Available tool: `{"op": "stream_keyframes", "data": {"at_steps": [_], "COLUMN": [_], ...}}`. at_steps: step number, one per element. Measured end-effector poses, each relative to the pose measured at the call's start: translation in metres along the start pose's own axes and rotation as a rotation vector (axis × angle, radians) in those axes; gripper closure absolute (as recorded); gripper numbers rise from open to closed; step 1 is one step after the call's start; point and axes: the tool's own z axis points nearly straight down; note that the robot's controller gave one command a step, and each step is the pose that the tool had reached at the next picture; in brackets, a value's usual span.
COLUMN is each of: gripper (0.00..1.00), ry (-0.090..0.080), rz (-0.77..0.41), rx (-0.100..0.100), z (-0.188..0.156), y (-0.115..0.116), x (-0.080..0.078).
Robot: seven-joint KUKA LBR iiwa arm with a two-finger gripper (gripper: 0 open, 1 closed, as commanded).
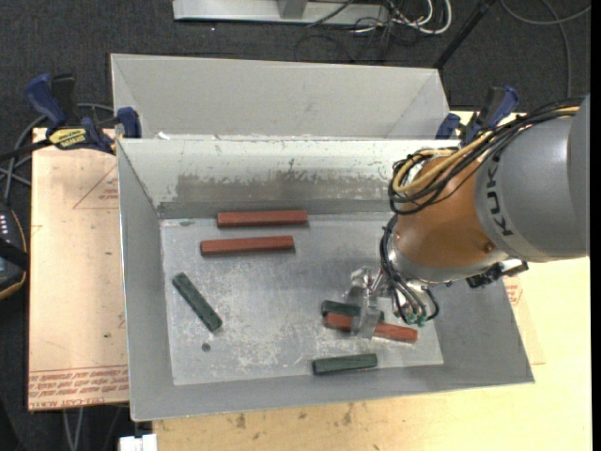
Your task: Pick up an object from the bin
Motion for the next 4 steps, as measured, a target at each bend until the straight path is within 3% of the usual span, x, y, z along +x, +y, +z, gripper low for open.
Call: {"op": "stream_keyframes", "data": {"at_steps": [1,2,3,4], "gripper": [1.00,0.00,0.00,1.00], "ry": [-0.009,0.000,-0.007,-0.003], "rz": [-0.020,-0.020,-0.125,-0.126], "rx": [0.000,0.000,-0.001,0.000], "z": [-0.128,-0.123,0.005,0.000], "y": [0.001,0.001,-0.005,-0.006], "x": [0.000,0.002,0.040,0.040]}}
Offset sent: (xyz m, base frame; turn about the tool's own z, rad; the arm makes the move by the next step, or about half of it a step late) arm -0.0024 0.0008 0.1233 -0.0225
